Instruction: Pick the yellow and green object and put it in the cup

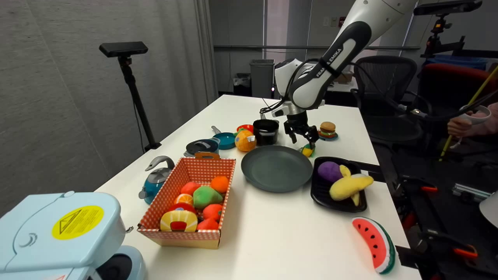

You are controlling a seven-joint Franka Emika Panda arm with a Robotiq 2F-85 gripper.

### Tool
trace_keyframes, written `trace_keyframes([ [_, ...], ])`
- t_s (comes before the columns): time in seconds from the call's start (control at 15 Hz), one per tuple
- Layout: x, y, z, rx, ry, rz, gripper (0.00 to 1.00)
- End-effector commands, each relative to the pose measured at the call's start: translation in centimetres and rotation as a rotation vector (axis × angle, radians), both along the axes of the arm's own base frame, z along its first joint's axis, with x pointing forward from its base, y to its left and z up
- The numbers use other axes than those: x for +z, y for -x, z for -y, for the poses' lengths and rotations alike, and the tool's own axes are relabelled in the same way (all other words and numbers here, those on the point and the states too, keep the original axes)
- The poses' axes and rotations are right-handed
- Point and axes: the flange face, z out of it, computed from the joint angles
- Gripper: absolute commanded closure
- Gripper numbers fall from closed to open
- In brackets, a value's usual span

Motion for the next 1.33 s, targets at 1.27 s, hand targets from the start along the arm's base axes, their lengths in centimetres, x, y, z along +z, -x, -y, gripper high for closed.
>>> trace_keyframes([
  [1.27, -0.26, -0.66, 1.6, -0.064, 0.041, -0.001, 0.23],
])
